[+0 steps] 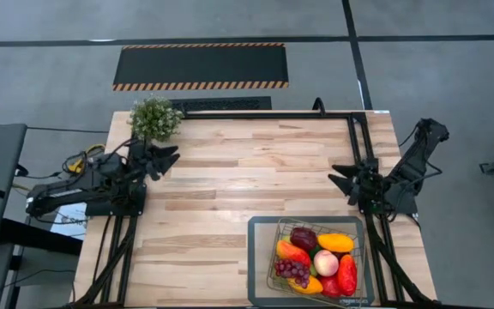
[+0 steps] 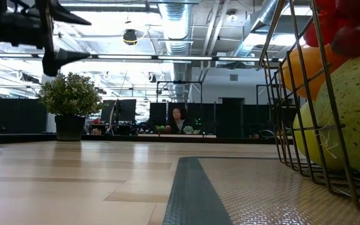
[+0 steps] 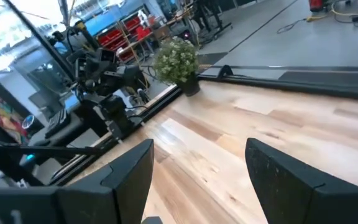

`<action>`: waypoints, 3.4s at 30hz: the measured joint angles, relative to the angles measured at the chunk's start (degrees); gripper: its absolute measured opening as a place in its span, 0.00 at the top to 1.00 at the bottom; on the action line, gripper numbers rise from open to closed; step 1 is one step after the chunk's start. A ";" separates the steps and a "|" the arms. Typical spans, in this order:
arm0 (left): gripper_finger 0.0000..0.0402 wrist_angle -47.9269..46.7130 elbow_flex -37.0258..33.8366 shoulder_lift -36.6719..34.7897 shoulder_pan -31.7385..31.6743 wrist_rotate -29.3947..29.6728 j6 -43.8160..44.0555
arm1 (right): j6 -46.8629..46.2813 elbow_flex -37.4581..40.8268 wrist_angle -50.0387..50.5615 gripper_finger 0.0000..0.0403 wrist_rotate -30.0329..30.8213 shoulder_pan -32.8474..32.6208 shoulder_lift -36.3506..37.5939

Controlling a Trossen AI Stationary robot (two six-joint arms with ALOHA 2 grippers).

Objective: Build produce basket
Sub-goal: Return to Home Position

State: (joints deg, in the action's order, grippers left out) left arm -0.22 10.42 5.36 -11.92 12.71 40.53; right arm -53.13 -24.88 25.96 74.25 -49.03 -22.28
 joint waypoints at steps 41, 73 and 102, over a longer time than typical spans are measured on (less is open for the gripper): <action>0.10 14.38 -1.60 -0.94 -0.13 -24.07 -19.70 | 54.41 10.54 -38.58 0.33 -52.38 22.60 14.15; 0.10 1.94 -9.84 -2.72 0.15 -10.63 -23.88 | 47.55 24.37 -34.21 0.33 -62.39 40.29 22.05; 0.10 2.55 -10.02 -2.75 0.15 -9.04 -21.94 | 47.57 24.41 -28.65 0.33 -62.20 41.30 21.84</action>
State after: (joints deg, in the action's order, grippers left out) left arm 2.33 0.40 2.61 -11.77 3.67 18.59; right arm -5.56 -0.47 -2.69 12.05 -7.73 -0.45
